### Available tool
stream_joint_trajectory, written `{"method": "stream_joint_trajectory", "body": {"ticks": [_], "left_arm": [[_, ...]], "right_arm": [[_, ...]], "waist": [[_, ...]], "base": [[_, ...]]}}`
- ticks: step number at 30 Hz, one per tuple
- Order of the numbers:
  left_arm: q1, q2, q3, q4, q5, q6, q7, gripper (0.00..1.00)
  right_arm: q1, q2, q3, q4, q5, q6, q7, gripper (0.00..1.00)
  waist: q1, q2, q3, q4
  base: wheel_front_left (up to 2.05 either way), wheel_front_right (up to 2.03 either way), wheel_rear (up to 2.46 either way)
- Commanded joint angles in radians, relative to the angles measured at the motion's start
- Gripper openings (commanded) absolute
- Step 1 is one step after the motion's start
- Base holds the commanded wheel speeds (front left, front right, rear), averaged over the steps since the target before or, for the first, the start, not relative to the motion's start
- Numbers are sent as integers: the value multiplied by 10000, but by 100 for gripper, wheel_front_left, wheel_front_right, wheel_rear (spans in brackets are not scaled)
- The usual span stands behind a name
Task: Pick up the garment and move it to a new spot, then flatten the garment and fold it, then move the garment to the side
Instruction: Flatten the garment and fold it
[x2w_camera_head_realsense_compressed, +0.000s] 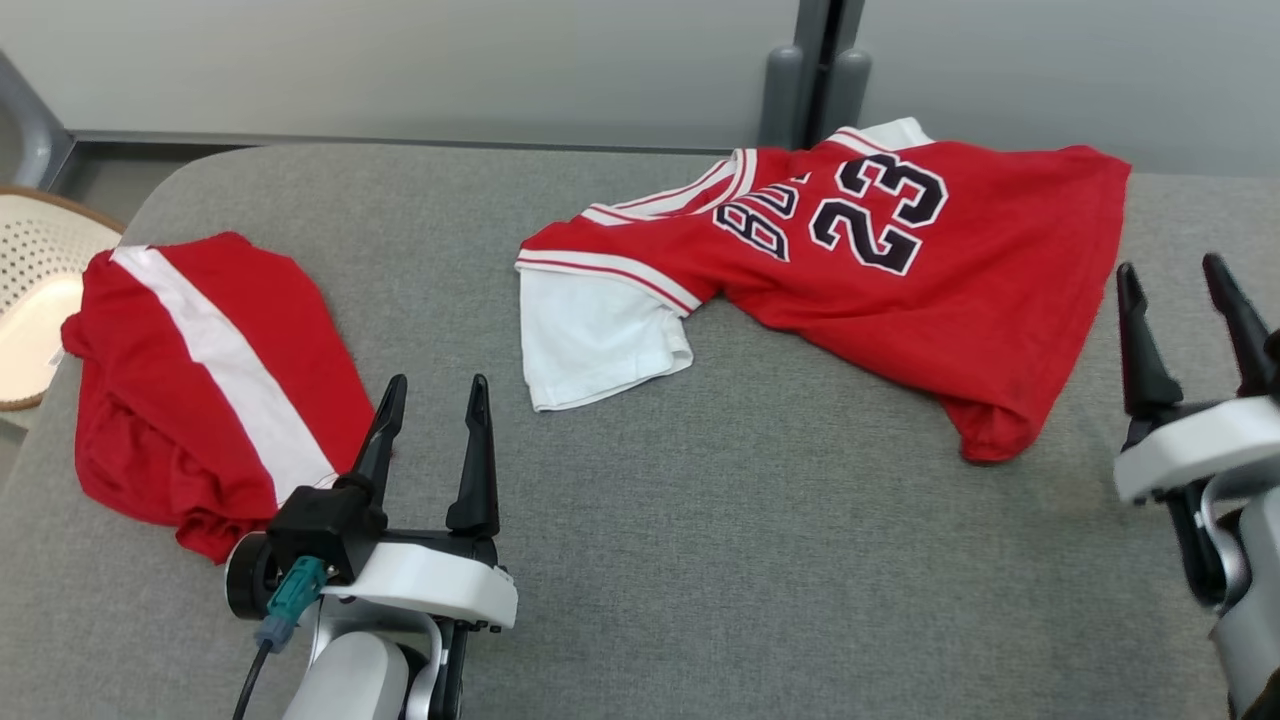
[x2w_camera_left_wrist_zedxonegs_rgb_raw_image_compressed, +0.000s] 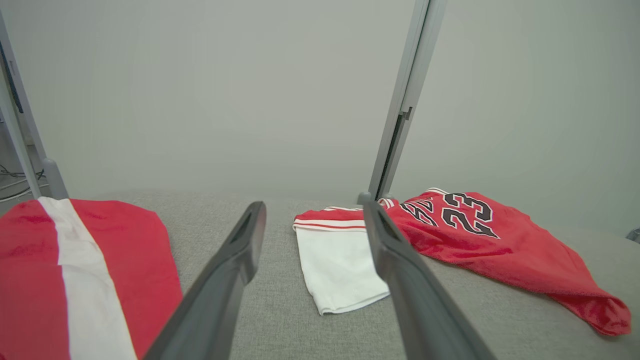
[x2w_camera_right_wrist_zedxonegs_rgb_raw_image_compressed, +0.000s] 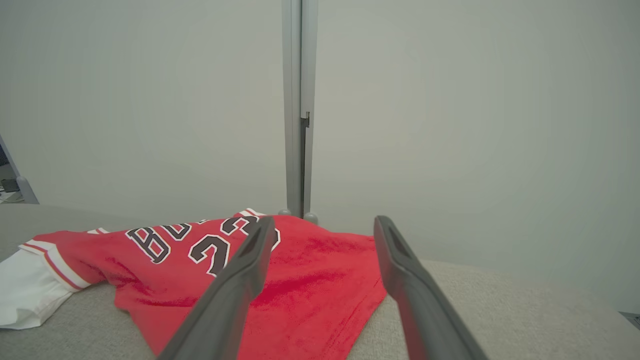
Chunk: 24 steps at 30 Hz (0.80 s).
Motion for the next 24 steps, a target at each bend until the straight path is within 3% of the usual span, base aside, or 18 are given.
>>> {"method": "stream_joint_trajectory", "body": {"ticks": [1,11,24], "left_arm": [[112,41,88,8,107,-37,-19,100],[735,39,306,61,141,-177,-19,100],[464,36,-66,135,53,-166,-19,100]], "right_arm": [[405,139,-99,-260,-19,-7,-44,100],[3266,1853,-774,-1995,-761,-5,-33,100],[2710,2365,-1189,-819,-1566,-5,618,100]], "waist": [[0,0,-355,-356],[0,0,-611,-660],[0,0,-177,17]], "base": [[0,0,0],[0,0,0],[0,0,0]]}}
